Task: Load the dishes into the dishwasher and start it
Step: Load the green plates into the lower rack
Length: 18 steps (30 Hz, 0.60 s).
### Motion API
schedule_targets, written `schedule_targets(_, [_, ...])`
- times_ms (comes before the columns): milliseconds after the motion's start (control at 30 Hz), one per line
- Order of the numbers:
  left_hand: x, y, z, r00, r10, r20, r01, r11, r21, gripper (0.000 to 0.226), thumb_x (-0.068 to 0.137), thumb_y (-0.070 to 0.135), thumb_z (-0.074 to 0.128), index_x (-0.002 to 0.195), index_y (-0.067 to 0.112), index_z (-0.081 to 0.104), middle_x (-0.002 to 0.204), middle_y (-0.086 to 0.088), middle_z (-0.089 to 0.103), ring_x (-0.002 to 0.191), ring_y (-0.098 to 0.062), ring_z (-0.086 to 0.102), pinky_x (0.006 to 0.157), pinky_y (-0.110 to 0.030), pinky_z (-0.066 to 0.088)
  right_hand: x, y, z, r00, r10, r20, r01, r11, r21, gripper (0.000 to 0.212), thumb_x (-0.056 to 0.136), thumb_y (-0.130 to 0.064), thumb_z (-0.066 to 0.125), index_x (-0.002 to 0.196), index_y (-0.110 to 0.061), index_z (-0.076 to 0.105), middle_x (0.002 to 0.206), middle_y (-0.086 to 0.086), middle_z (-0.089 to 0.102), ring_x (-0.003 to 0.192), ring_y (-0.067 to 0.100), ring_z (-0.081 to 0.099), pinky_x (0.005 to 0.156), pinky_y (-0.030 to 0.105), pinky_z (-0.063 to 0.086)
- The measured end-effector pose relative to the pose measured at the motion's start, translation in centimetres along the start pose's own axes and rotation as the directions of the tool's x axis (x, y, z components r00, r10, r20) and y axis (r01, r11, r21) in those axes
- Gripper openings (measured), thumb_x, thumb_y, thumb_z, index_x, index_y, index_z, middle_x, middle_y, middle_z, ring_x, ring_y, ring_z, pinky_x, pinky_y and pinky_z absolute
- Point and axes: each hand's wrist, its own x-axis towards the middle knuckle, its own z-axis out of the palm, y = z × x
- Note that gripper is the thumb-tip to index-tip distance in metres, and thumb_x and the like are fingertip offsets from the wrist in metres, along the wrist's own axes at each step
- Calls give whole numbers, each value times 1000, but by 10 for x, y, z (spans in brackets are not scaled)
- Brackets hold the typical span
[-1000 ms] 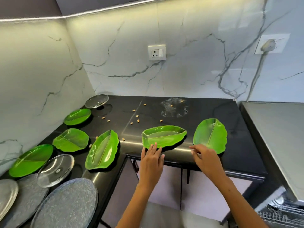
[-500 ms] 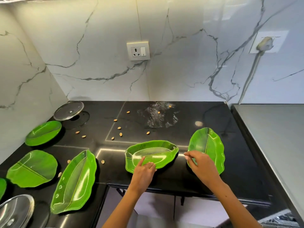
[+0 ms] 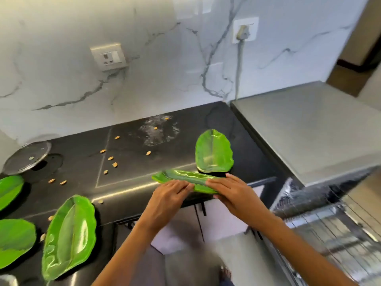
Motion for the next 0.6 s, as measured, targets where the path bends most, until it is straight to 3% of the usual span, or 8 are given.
schedule_targets(67, [19, 29, 16, 996, 78, -41, -82, 991, -108, 23, 99, 19, 42, 105, 10, 62, 90, -6, 68, 78, -21, 61, 63, -31, 51, -39, 1, -28, 991, 103, -81, -108, 993, -52, 27, 83, -27, 50, 102, -20, 67, 97, 2, 71, 81, 23, 68, 60, 30, 56])
schedule_targets(133, [38, 64, 46, 985, 163, -51, -169, 968, -183, 18, 97, 18, 46, 107, 12, 59, 89, -5, 68, 78, -20, 59, 63, -31, 48, -82, 5, -58, 971, 202, -125, -218, 966, -138, 23, 79, -24, 52, 91, -18, 71, 88, 2, 73, 69, 23, 69, 46, 28, 53])
schedule_targets(233, [60, 121, 94, 965, 262, -15, -256, 928, -272, 26, 85, 11, 56, 110, 15, 59, 92, -4, 68, 84, -19, 55, 70, -32, 47, -146, 14, -93, 916, 381, -124, -400, 886, -235, 20, 66, -17, 67, 84, -18, 74, 82, 0, 73, 63, 22, 68, 42, 25, 48])
schedule_targets(367, [81, 200, 145, 924, 382, 9, -339, 831, -442, 29, 80, 5, 56, 106, 5, 70, 95, -7, 68, 89, -19, 55, 79, -33, 47, -238, 26, -112, 762, 623, -178, -647, 719, -253, 20, 65, -16, 70, 84, -19, 75, 78, 0, 73, 61, 22, 69, 42, 24, 50])
schedule_targets(500, [75, 259, 195, 927, 362, 97, -243, 776, -582, 38, 88, 1, 47, 122, 5, 63, 121, -9, 63, 112, -21, 56, 98, -34, 44, -313, 44, -116, 547, 802, -240, -835, 500, -230, 19, 63, -19, 70, 81, -21, 75, 75, -4, 73, 63, 19, 69, 44, 22, 49])
schedule_targets(600, [55, 289, 237, 910, 326, 257, -120, 800, -588, 42, 93, 10, 44, 134, 8, 53, 141, -4, 50, 130, -18, 45, 108, -36, 33, -357, 74, -110, 403, 884, -235, -913, 372, -169, 25, 61, -5, 82, 81, -19, 74, 68, -3, 71, 54, 21, 66, 41, 23, 47])
